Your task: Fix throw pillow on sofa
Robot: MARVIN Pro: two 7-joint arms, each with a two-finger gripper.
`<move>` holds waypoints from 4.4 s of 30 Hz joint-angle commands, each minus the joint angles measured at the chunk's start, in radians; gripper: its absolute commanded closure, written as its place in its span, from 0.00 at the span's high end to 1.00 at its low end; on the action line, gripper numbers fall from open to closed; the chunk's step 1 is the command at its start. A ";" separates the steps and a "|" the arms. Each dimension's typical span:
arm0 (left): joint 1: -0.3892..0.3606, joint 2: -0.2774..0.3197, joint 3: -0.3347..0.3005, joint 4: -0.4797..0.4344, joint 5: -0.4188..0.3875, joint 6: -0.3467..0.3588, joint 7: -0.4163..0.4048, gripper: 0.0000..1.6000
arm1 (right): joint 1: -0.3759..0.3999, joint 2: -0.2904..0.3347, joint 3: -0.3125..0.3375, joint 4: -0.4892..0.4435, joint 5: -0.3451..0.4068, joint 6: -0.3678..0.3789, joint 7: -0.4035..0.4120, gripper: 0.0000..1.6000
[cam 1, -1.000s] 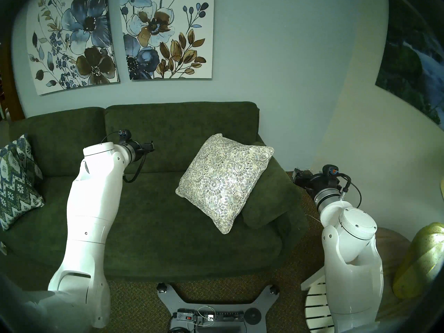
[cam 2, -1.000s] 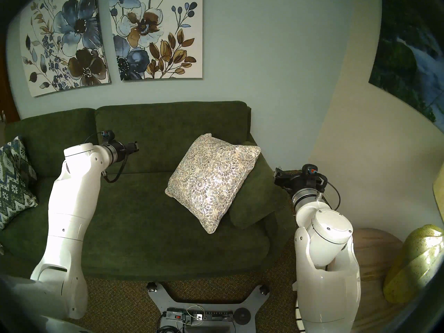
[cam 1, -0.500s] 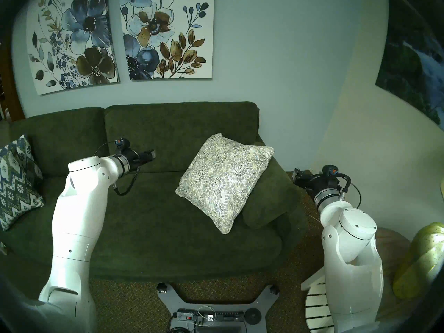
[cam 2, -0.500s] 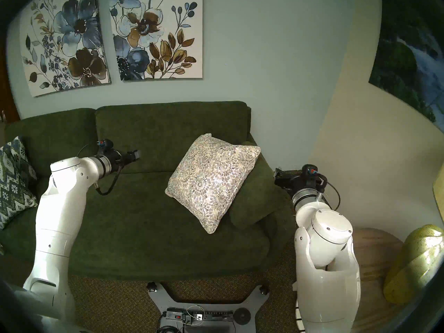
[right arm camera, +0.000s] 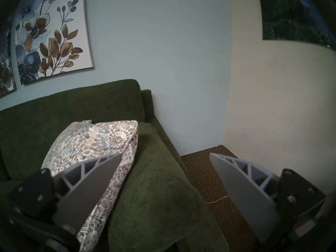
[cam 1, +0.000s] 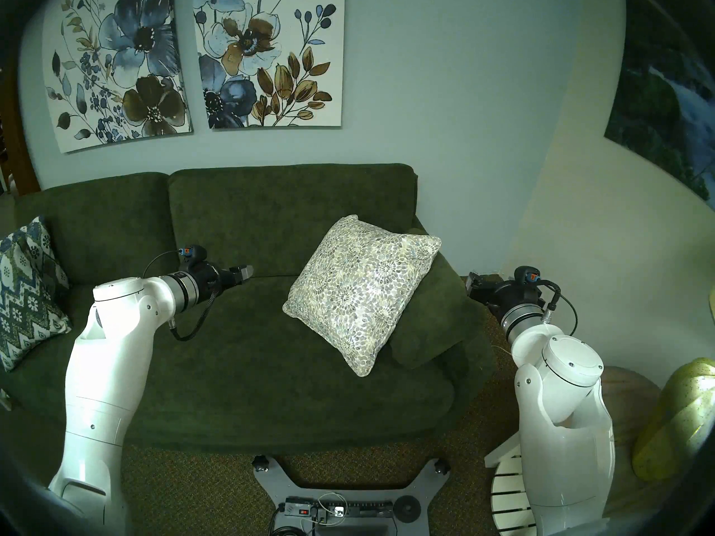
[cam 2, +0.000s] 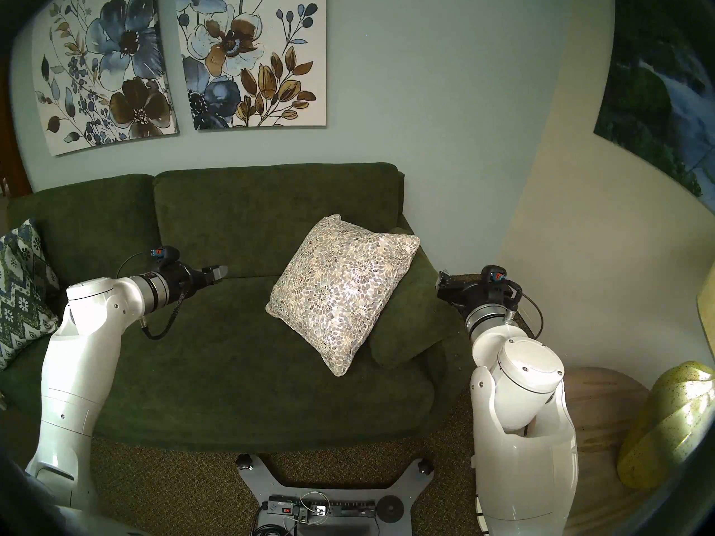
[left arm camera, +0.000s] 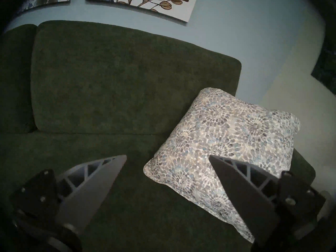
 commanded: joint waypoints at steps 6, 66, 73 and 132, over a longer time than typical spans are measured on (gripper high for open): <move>0.077 0.076 0.003 -0.042 -0.014 -0.080 -0.184 1.00 | -0.062 -0.026 -0.097 -0.003 0.040 0.026 0.043 1.00; -0.003 0.326 0.089 0.336 0.225 -1.035 -1.094 1.00 | 0.007 0.006 -0.198 0.237 0.139 0.171 0.148 1.00; -0.090 0.277 0.150 0.446 0.275 -1.162 -1.091 1.00 | 0.044 0.010 -0.205 0.266 0.145 0.168 0.165 1.00; -0.453 0.389 0.691 0.810 0.119 -1.536 -0.835 1.00 | 0.269 0.003 -0.262 0.607 0.128 0.177 0.223 0.00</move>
